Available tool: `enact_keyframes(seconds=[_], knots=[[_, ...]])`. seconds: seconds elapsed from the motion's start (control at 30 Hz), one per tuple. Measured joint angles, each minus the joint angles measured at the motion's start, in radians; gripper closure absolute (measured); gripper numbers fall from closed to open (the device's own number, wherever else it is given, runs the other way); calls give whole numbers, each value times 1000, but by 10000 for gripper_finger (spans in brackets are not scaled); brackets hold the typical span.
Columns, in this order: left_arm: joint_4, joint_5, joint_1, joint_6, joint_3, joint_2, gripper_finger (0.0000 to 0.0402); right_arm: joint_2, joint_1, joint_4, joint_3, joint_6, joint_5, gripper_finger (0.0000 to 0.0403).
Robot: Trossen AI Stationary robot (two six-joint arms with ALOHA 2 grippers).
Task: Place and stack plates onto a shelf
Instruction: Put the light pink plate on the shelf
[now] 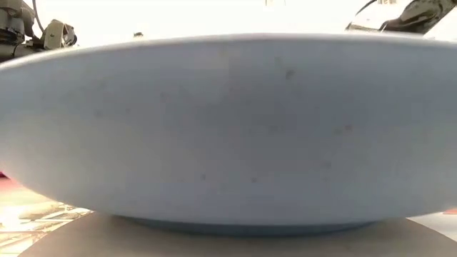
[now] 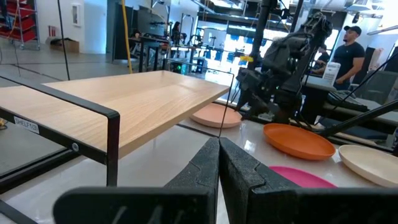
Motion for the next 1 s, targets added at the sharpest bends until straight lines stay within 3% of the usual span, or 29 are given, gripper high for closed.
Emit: enact_keyframes(seconds=[0.4,0.63,0.77,0.93,1.0], knots=[[0,0,0,0,0,0,387,123,-65,229,-114,-53,4,232],[0,0,0,0,0,0,387,131,-103,254,-136,-83,3,244],[0,0,0,0,0,0,387,132,-104,257,-138,-89,2,283],[0,0,0,0,0,0,387,133,-104,258,-139,-85,3,375],[0,0,0,0,0,0,387,129,-103,258,-140,-79,12,390]])
